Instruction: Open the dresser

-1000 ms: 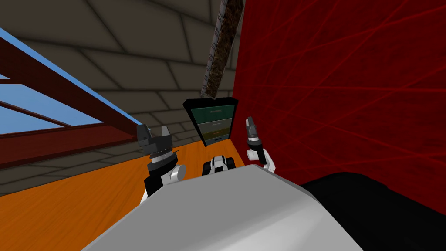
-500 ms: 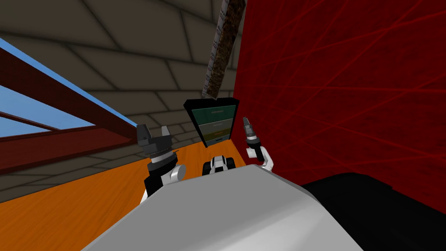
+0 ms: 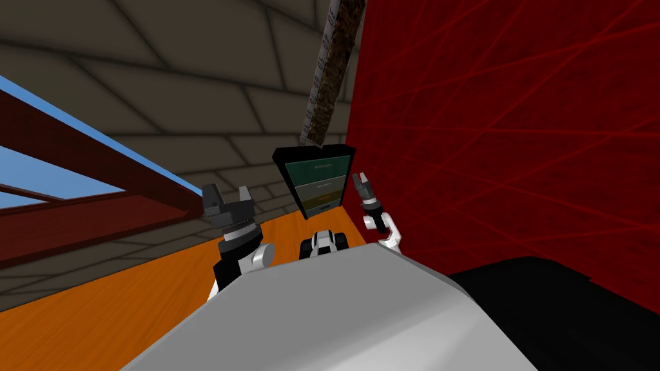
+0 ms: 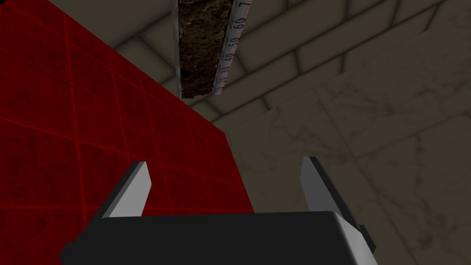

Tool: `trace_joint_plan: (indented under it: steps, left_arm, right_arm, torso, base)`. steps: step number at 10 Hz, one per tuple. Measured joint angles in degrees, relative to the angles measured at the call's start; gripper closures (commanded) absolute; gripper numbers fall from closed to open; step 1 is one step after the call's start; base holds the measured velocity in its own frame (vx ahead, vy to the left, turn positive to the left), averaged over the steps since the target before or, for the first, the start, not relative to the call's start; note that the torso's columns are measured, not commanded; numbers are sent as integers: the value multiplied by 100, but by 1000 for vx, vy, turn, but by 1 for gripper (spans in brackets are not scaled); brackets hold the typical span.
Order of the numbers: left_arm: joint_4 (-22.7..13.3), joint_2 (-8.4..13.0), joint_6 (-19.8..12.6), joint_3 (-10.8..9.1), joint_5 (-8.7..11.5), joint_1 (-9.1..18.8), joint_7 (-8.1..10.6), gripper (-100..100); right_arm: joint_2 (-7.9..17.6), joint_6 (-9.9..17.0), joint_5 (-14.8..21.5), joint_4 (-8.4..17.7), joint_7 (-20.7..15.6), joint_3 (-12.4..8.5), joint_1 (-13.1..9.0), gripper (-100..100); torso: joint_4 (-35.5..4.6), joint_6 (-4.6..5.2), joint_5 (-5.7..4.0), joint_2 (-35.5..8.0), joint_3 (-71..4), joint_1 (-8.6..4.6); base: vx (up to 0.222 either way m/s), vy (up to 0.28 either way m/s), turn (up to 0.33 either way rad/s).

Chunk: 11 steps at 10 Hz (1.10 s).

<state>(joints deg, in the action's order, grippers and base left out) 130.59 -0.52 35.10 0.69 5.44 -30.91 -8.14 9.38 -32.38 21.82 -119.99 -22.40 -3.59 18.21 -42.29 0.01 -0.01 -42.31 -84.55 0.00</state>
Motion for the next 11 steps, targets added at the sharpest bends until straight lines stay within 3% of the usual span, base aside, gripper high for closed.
trace_joint_plan:
  steps: [11]
  left_arm:
    - [0,0,0,0,0,0,0,0]
  right_arm:
    - [80,-99,1497,620,-1277,-159,-762,-100]
  torso:
    - [1,-1,0,3,-2,-4]
  base:
    - [38,77,-58]
